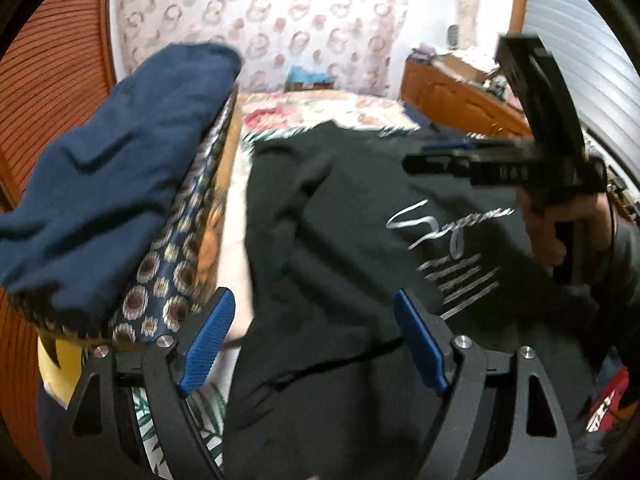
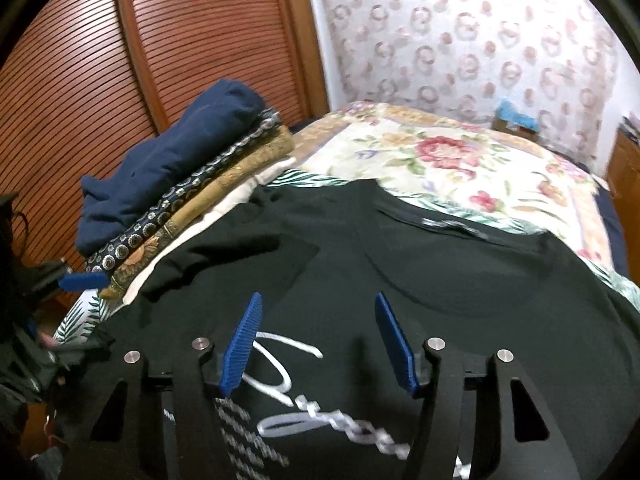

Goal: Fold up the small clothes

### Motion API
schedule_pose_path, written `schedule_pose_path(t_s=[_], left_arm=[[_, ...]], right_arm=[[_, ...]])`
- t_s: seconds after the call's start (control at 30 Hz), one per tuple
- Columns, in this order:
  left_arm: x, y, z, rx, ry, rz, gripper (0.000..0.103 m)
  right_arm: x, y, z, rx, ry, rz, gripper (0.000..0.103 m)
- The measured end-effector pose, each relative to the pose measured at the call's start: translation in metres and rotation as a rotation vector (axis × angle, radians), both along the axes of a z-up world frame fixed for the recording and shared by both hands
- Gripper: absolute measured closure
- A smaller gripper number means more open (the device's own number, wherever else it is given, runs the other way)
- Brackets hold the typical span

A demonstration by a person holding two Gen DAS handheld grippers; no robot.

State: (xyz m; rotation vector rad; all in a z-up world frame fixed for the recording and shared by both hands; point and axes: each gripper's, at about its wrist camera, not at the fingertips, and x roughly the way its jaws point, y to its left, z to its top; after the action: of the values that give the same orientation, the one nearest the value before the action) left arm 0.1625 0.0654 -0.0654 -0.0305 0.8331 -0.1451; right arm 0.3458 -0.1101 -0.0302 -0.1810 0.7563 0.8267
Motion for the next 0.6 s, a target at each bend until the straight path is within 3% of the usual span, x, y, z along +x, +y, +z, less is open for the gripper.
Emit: schedule_pose_path(t_s=[0.23, 0.37, 0.47, 0.6], left_arm=[[0.003, 0.004, -0.02, 0.028, 0.021, 0.018, 0.021], [0.004, -0.003, -0.027, 0.08, 0.025, 0.008, 0.021], [0.005, -0.002, -0.027, 0.071, 0.027, 0.008, 0.021], [0.007, -0.002, -0.027, 0.071, 0.029, 0.008, 0.021]], right_arm=[[0.035, 0.038, -0.019, -0.055, 0.037, 0.062, 0.057], [0.049, 0.046, -0.027, -0.076, 0.051, 0.062, 0.066], [0.054, 0.045, -0.027, -0.083, 0.043, 0.059, 0.071], [0.053, 0.052, -0.029, -0.076, 0.051, 0.077, 0.092]])
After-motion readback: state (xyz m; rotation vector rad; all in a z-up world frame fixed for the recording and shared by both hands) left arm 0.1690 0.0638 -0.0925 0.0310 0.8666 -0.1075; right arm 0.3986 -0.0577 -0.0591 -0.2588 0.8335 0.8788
